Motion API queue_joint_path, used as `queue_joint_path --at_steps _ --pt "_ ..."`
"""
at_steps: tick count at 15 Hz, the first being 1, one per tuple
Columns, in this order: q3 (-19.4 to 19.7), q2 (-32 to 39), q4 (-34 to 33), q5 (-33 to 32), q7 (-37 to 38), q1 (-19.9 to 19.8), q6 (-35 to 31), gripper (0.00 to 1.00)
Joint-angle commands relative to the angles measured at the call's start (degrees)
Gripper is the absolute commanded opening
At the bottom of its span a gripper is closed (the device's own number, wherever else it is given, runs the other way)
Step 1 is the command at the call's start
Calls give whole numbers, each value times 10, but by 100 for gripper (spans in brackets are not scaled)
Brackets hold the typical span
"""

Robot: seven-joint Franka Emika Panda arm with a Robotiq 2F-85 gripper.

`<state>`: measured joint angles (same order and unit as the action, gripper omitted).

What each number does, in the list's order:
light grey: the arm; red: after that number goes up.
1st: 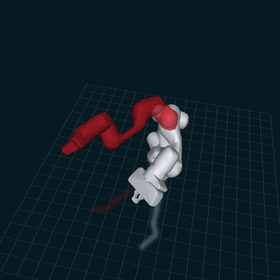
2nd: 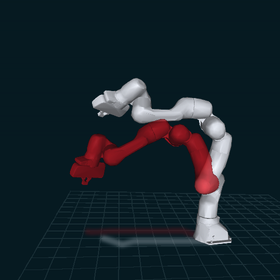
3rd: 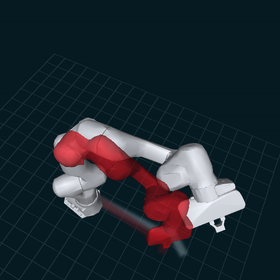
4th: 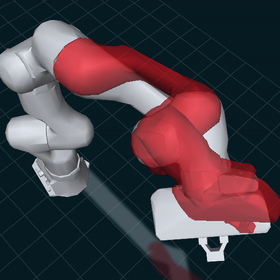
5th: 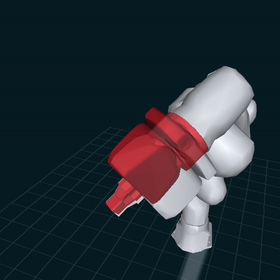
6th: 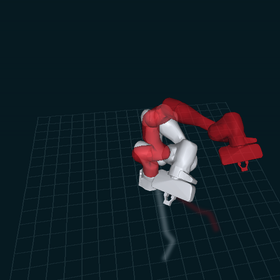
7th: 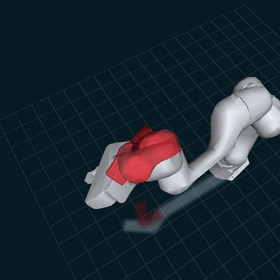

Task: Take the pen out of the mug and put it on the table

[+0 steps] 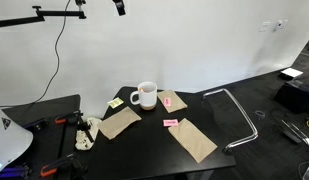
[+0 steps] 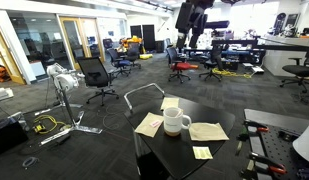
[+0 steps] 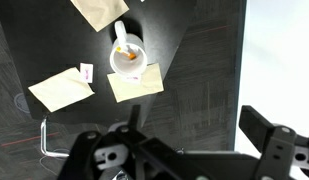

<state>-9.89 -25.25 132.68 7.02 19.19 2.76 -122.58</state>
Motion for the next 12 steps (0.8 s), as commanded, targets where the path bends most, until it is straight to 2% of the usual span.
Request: queue_joint_path --at_steps 1,8,12 --pt "3 0 -1 -2 1 3 1 100" --pt "-2 3 -4 -10 4 2 4 100" --pt "-7 37 -22 -31 -9 6 17 100"
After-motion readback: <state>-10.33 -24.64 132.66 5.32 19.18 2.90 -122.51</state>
